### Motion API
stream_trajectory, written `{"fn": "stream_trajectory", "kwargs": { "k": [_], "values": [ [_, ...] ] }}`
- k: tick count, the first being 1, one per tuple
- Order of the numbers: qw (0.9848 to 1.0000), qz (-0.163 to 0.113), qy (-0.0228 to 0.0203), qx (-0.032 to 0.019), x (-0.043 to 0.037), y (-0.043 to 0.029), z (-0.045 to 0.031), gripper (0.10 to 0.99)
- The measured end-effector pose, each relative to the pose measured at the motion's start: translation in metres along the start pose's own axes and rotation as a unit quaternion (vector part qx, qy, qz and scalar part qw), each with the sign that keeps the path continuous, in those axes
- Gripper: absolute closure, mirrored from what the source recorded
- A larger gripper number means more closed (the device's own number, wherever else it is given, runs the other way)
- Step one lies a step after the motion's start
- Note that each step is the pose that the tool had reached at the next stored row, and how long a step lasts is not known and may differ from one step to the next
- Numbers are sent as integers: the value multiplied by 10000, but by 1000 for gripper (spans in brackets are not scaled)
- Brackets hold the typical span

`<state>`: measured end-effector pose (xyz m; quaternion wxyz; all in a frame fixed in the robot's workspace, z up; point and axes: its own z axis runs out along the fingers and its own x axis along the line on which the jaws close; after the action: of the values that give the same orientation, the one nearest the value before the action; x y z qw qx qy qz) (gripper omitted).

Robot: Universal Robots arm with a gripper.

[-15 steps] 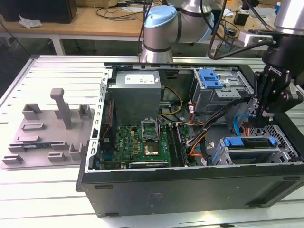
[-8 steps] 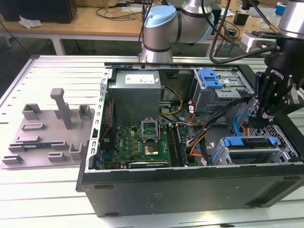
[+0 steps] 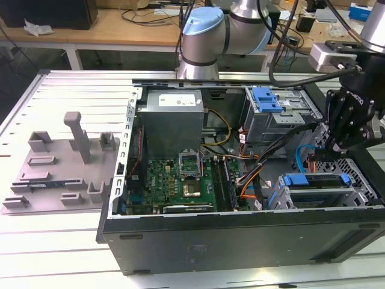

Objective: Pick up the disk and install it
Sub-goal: 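Insert the first disk wire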

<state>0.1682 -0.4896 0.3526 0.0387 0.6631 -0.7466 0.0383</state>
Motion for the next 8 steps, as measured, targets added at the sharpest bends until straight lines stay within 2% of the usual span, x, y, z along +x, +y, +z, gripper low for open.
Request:
{"fn": "stream_trajectory", "kwargs": {
  "k": [2,4,5,6,8],
  "values": [
    [10000,-9,-74,-5,23,-2,-2,922],
    [9998,-24,-216,-13,73,-7,-6,922],
    [9996,-27,-274,-19,104,-11,-4,922],
    [9996,-27,-293,-21,120,-13,-2,922],
    [9995,-28,-301,-22,126,-14,-1,922]
  ]
}}
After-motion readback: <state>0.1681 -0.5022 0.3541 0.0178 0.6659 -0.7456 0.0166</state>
